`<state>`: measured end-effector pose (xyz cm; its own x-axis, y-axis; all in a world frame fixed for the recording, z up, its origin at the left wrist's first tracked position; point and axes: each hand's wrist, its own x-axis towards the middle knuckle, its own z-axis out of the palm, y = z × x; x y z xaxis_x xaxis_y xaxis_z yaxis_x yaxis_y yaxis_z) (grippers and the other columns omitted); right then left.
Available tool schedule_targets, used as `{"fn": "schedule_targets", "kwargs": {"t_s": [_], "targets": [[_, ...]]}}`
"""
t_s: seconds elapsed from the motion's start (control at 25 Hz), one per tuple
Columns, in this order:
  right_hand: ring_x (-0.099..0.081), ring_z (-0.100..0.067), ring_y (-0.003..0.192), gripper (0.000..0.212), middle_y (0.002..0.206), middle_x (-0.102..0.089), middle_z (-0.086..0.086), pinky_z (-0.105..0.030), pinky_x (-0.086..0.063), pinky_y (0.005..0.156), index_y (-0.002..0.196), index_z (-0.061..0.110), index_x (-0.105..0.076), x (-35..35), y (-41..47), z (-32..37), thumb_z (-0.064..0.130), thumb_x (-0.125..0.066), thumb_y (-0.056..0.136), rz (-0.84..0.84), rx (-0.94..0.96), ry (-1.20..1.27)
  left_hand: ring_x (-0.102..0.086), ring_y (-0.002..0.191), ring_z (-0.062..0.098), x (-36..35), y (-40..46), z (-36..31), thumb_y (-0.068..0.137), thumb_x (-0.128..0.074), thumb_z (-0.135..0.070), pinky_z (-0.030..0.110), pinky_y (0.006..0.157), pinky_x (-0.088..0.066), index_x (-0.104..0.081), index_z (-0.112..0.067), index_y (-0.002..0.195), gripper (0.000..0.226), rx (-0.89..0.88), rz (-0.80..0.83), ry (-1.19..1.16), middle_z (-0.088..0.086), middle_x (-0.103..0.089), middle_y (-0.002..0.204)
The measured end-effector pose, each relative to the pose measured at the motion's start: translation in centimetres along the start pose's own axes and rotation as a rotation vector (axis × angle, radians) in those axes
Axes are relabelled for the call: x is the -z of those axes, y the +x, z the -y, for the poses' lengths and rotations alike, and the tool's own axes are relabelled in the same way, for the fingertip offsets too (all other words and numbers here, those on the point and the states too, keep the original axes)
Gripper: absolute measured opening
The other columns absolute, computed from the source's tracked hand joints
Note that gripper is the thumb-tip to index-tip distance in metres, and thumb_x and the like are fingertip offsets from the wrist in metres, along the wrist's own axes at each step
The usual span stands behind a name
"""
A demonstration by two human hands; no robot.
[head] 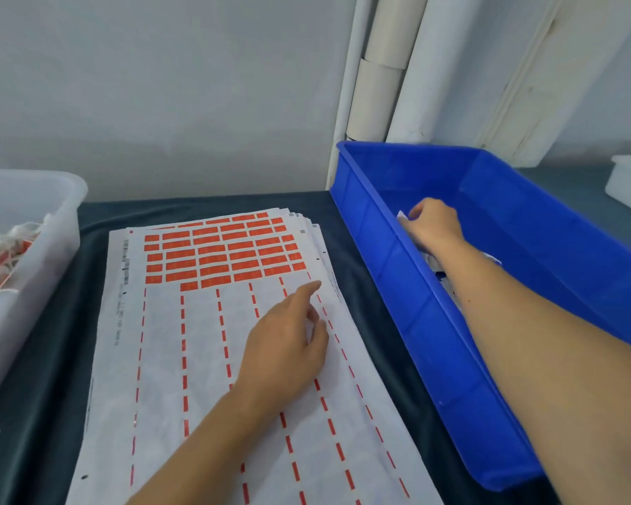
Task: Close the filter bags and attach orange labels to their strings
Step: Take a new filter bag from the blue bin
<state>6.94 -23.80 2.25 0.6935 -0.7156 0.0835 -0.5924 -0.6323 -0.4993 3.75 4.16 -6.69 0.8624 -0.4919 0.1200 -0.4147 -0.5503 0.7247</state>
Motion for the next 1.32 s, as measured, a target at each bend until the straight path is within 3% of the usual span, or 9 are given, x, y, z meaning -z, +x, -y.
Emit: {"fn": "schedule_targets", "kwargs": {"t_s": [0.08, 0.2, 0.52, 0.68, 0.8, 1.0, 1.12, 1.2, 1.32], "targets": [[-0.054, -0.030, 0.074, 0.035, 0.078, -0.055, -0.005, -0.034, -0.042, 0.061, 0.084, 0.011, -0.059, -0.8, 0.7, -0.3, 0.043, -0.064, 0.096, 0.075, -0.062, -0.078, -0.062, 0.099, 0.005, -0.2, 0.1, -0.1, 0.103, -0.056, -0.044, 0.021, 0.094, -0.048, -0.029, -0.049, 0.152, 0.056, -0.025, -0.003, 0.040, -0.025, -0.060, 0.125], [-0.051, -0.024, 0.068, 0.028, 0.085, -0.060, -0.006, -0.035, -0.042, 0.061, 0.092, 0.009, -0.064, -1.0, 1.7, 0.2, 0.037, -0.067, 0.095, 0.027, -0.061, -0.202, -0.061, 0.098, 0.006, -0.3, 0.2, 0.3, 0.103, -0.056, -0.044, 0.019, 0.092, -0.046, -0.030, -0.048, 0.151, 0.056, -0.030, -0.012, 0.043, -0.024, -0.060, 0.126], [-0.050, -0.025, 0.069, 0.017, 0.082, -0.053, -0.006, -0.040, -0.045, 0.067, 0.091, 0.010, -0.060, -1.6, 2.0, 1.0, 0.025, -0.064, 0.097, -0.020, -0.017, -0.321, -0.058, 0.101, 0.003, -0.4, 0.1, 0.3, 0.104, -0.055, -0.043, 0.021, 0.096, -0.047, -0.031, -0.047, 0.152, 0.054, -0.039, -0.017, 0.056, -0.023, -0.059, 0.131], [-0.060, -0.030, 0.086, 0.017, 0.094, -0.062, -0.009, -0.041, -0.051, 0.071, 0.104, 0.009, -0.068, -1.1, 1.9, 0.6, 0.024, -0.064, 0.099, -0.022, 0.029, -0.329, -0.057, 0.101, 0.002, -0.3, 0.0, 0.3, 0.104, -0.055, -0.041, 0.018, 0.094, -0.045, -0.030, -0.046, 0.152, 0.054, -0.037, -0.016, 0.054, -0.023, -0.059, 0.130], [-0.056, -0.029, 0.084, 0.016, 0.090, -0.058, -0.008, -0.040, -0.048, 0.070, 0.111, 0.009, -0.069, -1.1, 1.7, 0.7, 0.018, -0.063, 0.099, 0.019, 0.088, -0.415, -0.056, 0.100, 0.002, -0.3, 0.1, 0.3, 0.104, -0.055, -0.042, 0.021, 0.096, -0.046, -0.031, -0.047, 0.153, 0.054, -0.033, -0.015, 0.053, -0.023, -0.059, 0.132], [-0.061, -0.031, 0.084, 0.016, 0.091, -0.066, -0.012, -0.040, -0.054, 0.071, 0.098, 0.006, -0.072, -0.4, 1.6, 1.2, 0.019, -0.063, 0.101, -0.203, 0.083, -0.301, -0.059, 0.098, 0.003, -0.1, -0.1, 0.3, 0.104, -0.054, -0.041, 0.022, 0.098, -0.050, -0.031, -0.049, 0.151, 0.053, -0.039, -0.014, 0.024, -0.025, -0.057, 0.129], [-0.063, -0.034, 0.090, 0.020, 0.098, -0.069, -0.015, -0.041, -0.051, 0.070, 0.100, 0.007, -0.072, 1.1, 1.6, 2.7, 0.021, -0.058, 0.105, -0.354, 0.186, -0.227, -0.064, 0.094, -0.001, 0.3, 0.1, 0.1, 0.105, -0.058, -0.034, 0.014, 0.086, -0.056, -0.041, -0.052, 0.143, 0.046, -0.021, -0.051, -0.126, -0.029, -0.063, 0.118], [-0.064, -0.034, 0.091, 0.025, 0.099, -0.072, -0.015, -0.038, -0.048, 0.070, 0.105, 0.008, -0.074, 2.3, 1.4, 4.8, 0.023, -0.054, 0.106, -0.450, 0.311, -0.124, -0.062, 0.101, -0.007, 1.0, 0.2, 0.1, 0.104, -0.059, -0.027, 0.007, 0.077, -0.053, -0.051, -0.049, 0.136, 0.039, -0.027, -0.113, -0.286, -0.028, -0.067, 0.107], [-0.066, -0.029, 0.081, 0.025, 0.087, -0.074, -0.008, -0.040, -0.053, 0.073, 0.104, 0.013, -0.076, 3.5, -0.1, 8.8, 0.028, -0.056, 0.104, -0.471, 0.605, 0.064, -0.062, 0.107, -0.006, 2.5, 0.5, -0.1, 0.104, -0.061, -0.026, -0.001, 0.078, -0.046, -0.058, -0.047, 0.129, 0.032, -0.047, -0.212, -0.415, -0.030, -0.068, 0.104]]}}
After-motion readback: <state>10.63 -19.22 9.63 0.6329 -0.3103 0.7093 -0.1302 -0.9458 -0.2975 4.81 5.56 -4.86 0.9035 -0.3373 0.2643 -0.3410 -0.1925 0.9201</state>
